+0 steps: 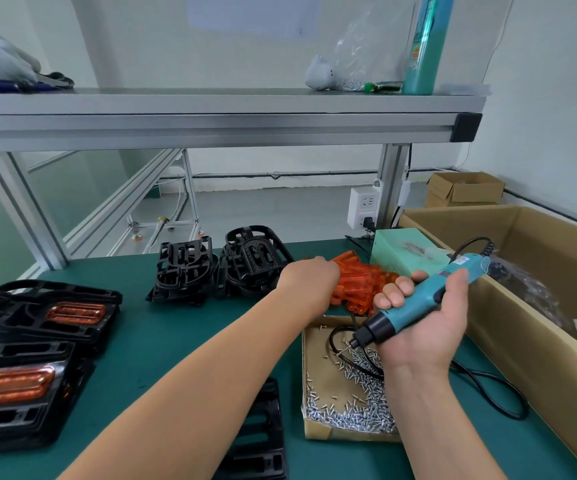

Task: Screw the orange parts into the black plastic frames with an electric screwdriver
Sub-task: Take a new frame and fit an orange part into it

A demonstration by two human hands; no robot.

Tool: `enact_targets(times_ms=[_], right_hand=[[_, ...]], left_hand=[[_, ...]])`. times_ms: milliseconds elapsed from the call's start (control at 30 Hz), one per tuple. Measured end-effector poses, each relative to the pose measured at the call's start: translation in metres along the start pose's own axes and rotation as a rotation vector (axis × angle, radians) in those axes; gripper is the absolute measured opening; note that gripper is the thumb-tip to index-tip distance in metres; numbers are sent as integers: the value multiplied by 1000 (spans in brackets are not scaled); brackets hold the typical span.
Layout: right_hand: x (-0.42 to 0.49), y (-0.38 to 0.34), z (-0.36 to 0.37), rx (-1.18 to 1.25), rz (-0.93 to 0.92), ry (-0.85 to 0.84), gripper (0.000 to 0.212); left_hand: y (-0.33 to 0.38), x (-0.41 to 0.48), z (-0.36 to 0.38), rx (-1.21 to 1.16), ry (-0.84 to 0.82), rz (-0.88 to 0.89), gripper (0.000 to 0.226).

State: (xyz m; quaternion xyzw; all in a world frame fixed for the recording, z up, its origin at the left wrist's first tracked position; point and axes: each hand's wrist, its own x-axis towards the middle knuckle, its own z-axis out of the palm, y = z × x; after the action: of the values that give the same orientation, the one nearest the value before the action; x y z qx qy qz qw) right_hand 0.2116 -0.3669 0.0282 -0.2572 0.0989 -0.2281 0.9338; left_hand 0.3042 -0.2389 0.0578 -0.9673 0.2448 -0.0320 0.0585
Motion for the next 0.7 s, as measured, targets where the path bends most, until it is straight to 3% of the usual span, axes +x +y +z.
enact_targets(times_ms=[200,367,567,700], right_hand=[[-8,-1,8,108,-34,-77,49],[-12,0,12,88,-31,-82,48],[-18,2,15,59,-39,-95,48],[-21,5,15,27,-45,-127,48]], left_hand=[[-7,-39,-9,-109,99,55,9],[-34,-103,-15,-247,214,71,29],[-72,-189,2,-574,119,-16,48],[-85,-221,21,-689,112,31,41]])
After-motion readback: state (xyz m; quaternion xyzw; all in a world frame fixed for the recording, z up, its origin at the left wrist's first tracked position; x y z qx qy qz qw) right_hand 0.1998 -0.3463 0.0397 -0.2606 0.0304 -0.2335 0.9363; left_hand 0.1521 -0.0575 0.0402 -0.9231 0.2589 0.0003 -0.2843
